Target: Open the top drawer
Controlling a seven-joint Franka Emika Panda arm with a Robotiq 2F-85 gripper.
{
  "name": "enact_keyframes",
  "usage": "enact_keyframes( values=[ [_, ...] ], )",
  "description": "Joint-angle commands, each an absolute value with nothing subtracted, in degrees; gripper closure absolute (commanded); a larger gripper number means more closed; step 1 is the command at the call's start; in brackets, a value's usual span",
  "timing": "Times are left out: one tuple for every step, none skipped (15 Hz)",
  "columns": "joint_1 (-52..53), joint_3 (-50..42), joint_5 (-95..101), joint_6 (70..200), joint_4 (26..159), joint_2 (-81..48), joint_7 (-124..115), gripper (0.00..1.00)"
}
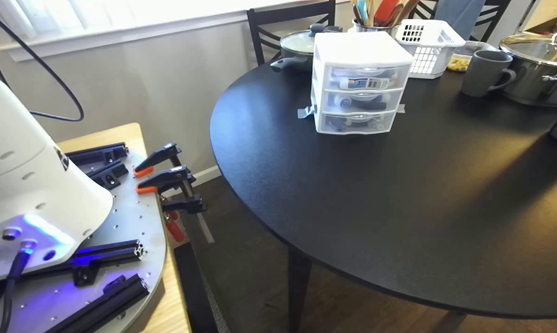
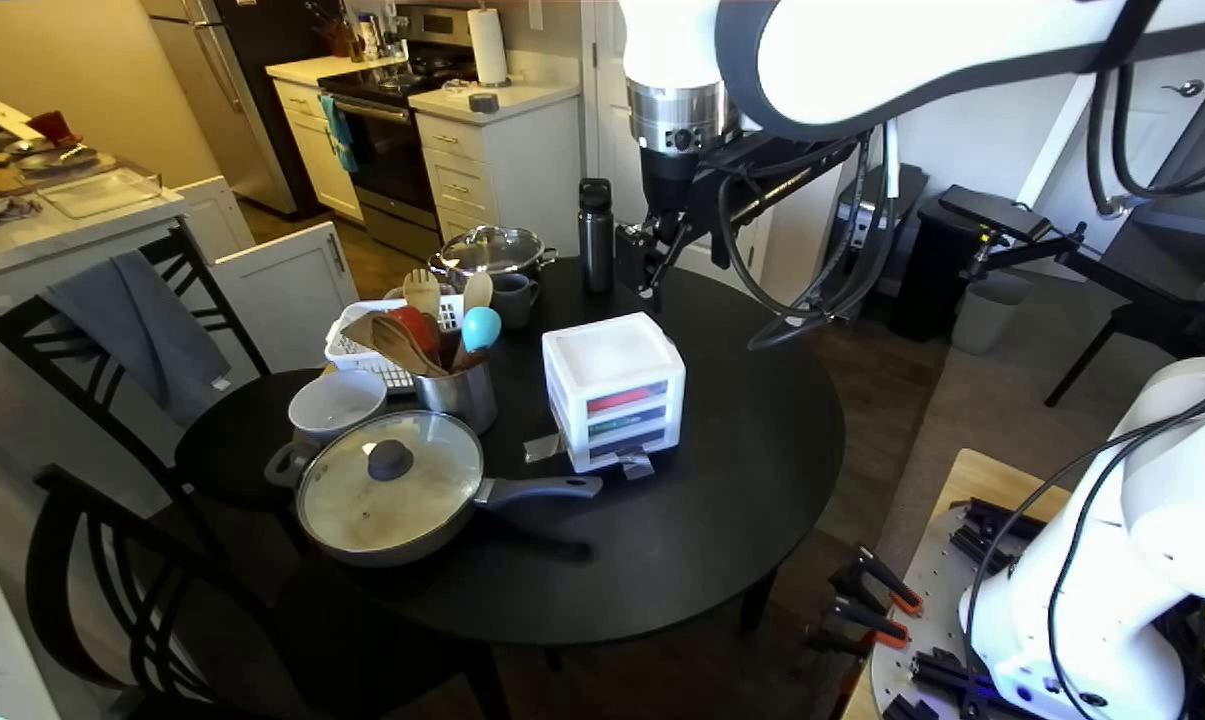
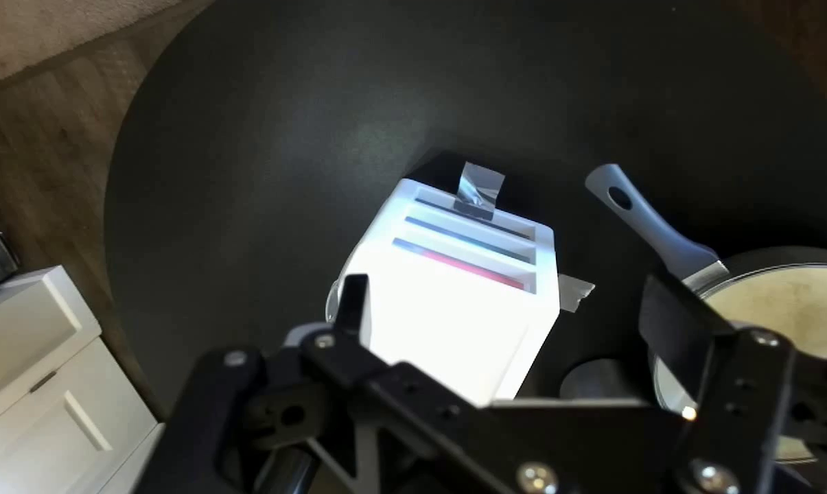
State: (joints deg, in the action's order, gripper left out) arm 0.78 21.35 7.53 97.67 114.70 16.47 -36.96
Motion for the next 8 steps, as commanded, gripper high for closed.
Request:
enact_keyframes(
  values=[
    [4.29,16.49,3.02,99.56,116.72,17.63,-32.44,0.00],
    [4.95,13.87,-0.19,103.25,119.94,19.60,-28.17,0.00],
    [5.22,12.29,-2.19,105.42,121.76,20.53,-25.67,0.00],
    [5.08,9.96,-4.84,108.49,124.93,21.88,-21.94,0.00],
    [5.00,7.76,-7.72,110.57,127.39,22.75,-18.37,0.00],
    [4.60,5.14,-10.67,112.80,130.49,23.84,-14.51,0.00],
    [4.40,2.79,-13.48,114.78,133.21,24.67,-10.43,0.00],
    [4.11,0.25,-16.29,116.48,135.80,25.29,-6.22,0.00]
  ],
)
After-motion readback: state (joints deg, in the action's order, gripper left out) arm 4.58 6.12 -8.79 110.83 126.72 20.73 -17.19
